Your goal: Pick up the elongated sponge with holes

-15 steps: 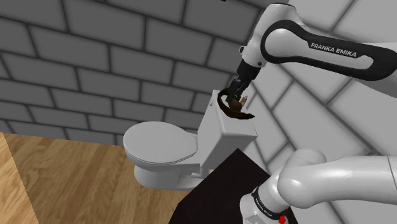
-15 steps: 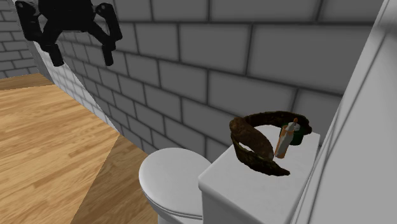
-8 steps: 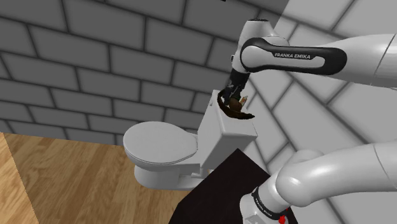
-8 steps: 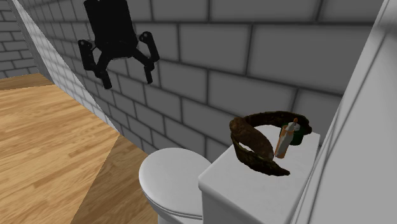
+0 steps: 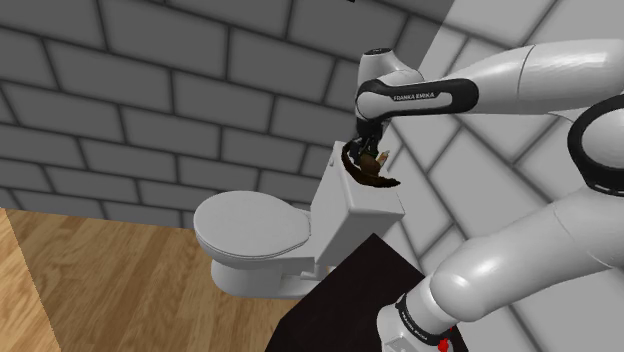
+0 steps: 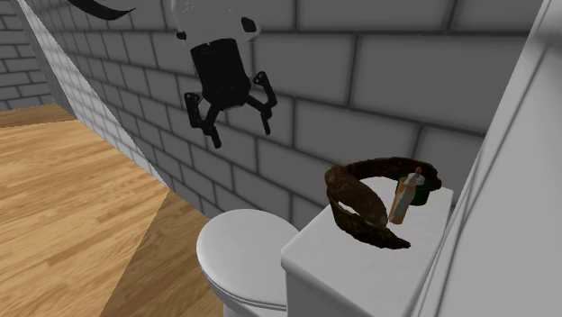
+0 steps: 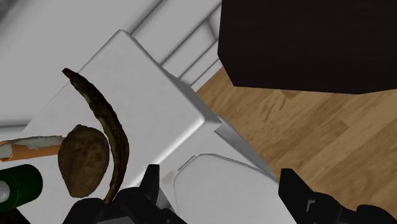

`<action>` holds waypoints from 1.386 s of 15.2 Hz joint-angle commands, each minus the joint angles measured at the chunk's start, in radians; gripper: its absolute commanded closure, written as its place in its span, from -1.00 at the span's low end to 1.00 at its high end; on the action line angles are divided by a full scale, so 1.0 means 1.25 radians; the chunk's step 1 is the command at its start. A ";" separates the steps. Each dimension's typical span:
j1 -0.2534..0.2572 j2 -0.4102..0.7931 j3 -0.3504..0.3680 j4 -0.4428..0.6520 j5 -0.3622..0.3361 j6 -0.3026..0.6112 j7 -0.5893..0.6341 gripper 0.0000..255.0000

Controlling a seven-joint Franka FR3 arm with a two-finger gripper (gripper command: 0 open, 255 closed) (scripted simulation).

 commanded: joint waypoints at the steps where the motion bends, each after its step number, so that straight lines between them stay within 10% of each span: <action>1: -0.013 0.059 -0.007 0.024 -0.039 0.019 0.010 -1.00; 15: -0.081 0.417 -0.084 0.286 -0.264 0.030 0.051 -1.00; 21: -0.084 0.454 -0.086 0.272 -0.271 0.073 0.080 -1.00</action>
